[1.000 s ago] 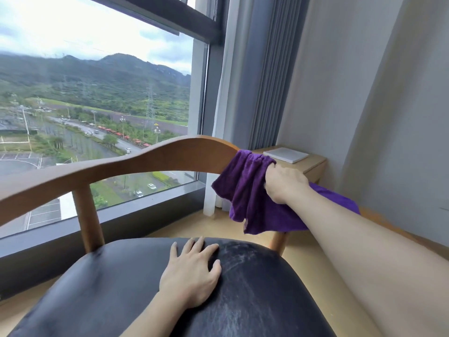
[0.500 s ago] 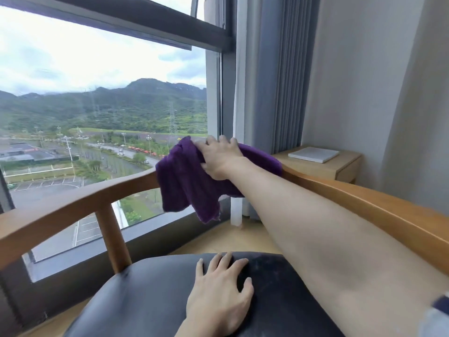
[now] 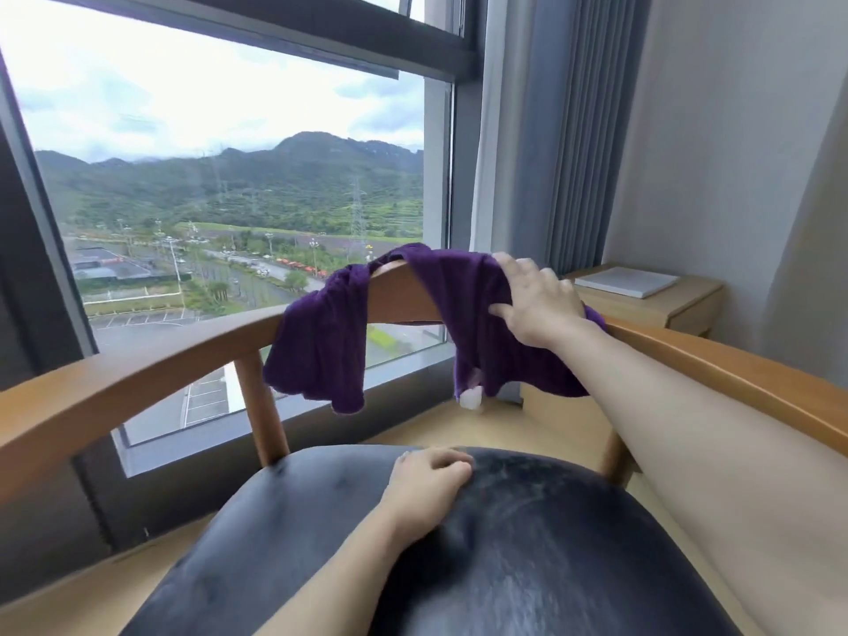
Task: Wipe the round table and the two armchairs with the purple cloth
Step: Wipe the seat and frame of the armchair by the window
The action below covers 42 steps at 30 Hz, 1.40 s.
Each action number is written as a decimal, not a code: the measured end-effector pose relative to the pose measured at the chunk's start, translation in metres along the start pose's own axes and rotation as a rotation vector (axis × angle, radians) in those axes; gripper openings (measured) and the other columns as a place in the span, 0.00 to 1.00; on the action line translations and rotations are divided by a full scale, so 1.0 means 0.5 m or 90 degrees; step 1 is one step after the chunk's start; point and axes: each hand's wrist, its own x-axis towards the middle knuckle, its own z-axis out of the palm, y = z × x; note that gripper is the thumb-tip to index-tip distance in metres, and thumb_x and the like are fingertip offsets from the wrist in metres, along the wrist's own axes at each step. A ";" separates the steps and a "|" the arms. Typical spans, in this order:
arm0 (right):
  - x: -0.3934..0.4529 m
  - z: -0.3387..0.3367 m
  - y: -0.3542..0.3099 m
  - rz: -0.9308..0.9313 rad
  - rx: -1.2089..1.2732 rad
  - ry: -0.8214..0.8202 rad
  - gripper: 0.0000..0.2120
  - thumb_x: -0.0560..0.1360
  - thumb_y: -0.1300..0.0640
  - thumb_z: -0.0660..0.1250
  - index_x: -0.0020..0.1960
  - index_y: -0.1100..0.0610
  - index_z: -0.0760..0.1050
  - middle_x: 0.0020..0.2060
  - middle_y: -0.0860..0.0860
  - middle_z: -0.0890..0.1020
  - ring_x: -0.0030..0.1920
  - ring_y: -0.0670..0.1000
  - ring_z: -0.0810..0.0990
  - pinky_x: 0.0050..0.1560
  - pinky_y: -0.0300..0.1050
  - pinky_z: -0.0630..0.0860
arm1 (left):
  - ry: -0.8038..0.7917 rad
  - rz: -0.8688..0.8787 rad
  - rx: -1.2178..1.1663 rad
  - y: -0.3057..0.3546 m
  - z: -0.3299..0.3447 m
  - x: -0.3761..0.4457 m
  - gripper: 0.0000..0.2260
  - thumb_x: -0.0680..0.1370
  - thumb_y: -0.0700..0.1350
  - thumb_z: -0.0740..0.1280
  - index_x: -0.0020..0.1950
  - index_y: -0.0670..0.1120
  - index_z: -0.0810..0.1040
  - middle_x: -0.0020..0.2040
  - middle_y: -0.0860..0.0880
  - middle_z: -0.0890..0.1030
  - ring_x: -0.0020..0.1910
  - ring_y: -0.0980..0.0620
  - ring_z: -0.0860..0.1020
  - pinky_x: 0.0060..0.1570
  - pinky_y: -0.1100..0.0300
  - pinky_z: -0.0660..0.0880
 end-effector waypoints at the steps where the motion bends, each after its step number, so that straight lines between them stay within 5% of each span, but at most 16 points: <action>1: -0.009 0.000 0.009 0.005 -0.010 -0.003 0.35 0.79 0.42 0.66 0.78 0.43 0.50 0.73 0.52 0.68 0.65 0.61 0.73 0.63 0.60 0.69 | -0.007 -0.031 -0.050 0.005 -0.017 -0.003 0.14 0.77 0.48 0.63 0.60 0.52 0.82 0.58 0.59 0.80 0.64 0.60 0.74 0.64 0.64 0.66; 3: -0.023 0.002 0.021 0.009 -0.031 -0.004 0.38 0.78 0.43 0.67 0.78 0.44 0.47 0.73 0.52 0.67 0.65 0.61 0.73 0.64 0.60 0.69 | -0.006 -0.023 0.028 -0.007 -0.052 -0.014 0.22 0.73 0.52 0.62 0.67 0.54 0.77 0.66 0.54 0.78 0.67 0.55 0.73 0.68 0.58 0.67; 5: -0.027 0.007 0.024 0.016 -0.033 -0.002 0.39 0.78 0.43 0.67 0.78 0.45 0.45 0.74 0.53 0.66 0.66 0.61 0.73 0.65 0.60 0.69 | -0.018 0.009 0.278 -0.046 -0.089 -0.032 0.30 0.71 0.60 0.56 0.75 0.61 0.66 0.77 0.58 0.65 0.77 0.54 0.59 0.77 0.47 0.52; 8: -0.023 0.014 0.017 0.018 -0.040 0.004 0.40 0.77 0.41 0.68 0.78 0.45 0.45 0.74 0.53 0.66 0.66 0.61 0.72 0.65 0.61 0.70 | 0.000 -0.016 0.472 -0.110 -0.132 -0.064 0.32 0.72 0.71 0.46 0.77 0.69 0.46 0.81 0.59 0.45 0.80 0.48 0.40 0.73 0.39 0.33; 17: 0.077 -0.014 -0.114 0.029 -0.036 -0.052 0.40 0.69 0.28 0.69 0.72 0.48 0.62 0.64 0.56 0.73 0.65 0.63 0.74 0.61 0.62 0.71 | 0.038 -0.030 0.499 -0.147 -0.121 -0.069 0.33 0.72 0.71 0.42 0.78 0.66 0.50 0.82 0.55 0.48 0.80 0.47 0.41 0.76 0.44 0.36; 22: 0.108 0.006 -0.322 -0.209 -0.119 -0.142 0.37 0.76 0.32 0.62 0.79 0.44 0.57 0.76 0.54 0.65 0.76 0.61 0.60 0.74 0.71 0.49 | 0.029 -0.045 0.486 -0.140 -0.120 -0.068 0.33 0.73 0.70 0.43 0.78 0.66 0.50 0.82 0.56 0.48 0.80 0.49 0.40 0.76 0.45 0.37; 27: 0.062 0.035 -0.358 -0.289 -0.059 -0.137 0.29 0.82 0.37 0.54 0.80 0.44 0.54 0.79 0.50 0.60 0.80 0.56 0.51 0.78 0.64 0.38 | 0.039 -0.034 0.495 -0.138 -0.124 -0.076 0.31 0.74 0.68 0.43 0.77 0.65 0.52 0.81 0.57 0.50 0.80 0.49 0.44 0.77 0.46 0.40; 31: 0.075 0.015 -0.251 -0.185 -0.078 -0.039 0.28 0.81 0.37 0.55 0.79 0.42 0.54 0.78 0.49 0.62 0.79 0.55 0.56 0.78 0.62 0.48 | 0.045 -0.033 0.471 -0.137 -0.125 -0.080 0.30 0.75 0.66 0.43 0.78 0.64 0.55 0.81 0.57 0.52 0.80 0.49 0.46 0.77 0.47 0.40; 35: 0.031 -0.008 -0.063 0.037 -0.040 -0.042 0.26 0.79 0.34 0.57 0.74 0.40 0.55 0.66 0.56 0.71 0.66 0.63 0.72 0.63 0.64 0.67 | 0.040 -0.031 0.473 -0.144 -0.130 -0.072 0.28 0.76 0.65 0.44 0.77 0.64 0.55 0.81 0.56 0.53 0.80 0.48 0.47 0.77 0.46 0.41; 42: -0.071 -0.016 0.064 0.133 -0.149 -0.077 0.24 0.80 0.51 0.59 0.72 0.44 0.51 0.62 0.62 0.75 0.61 0.67 0.76 0.59 0.63 0.71 | 0.023 -0.012 0.515 -0.141 -0.119 -0.077 0.31 0.76 0.66 0.41 0.79 0.61 0.53 0.82 0.52 0.52 0.80 0.44 0.47 0.77 0.44 0.41</action>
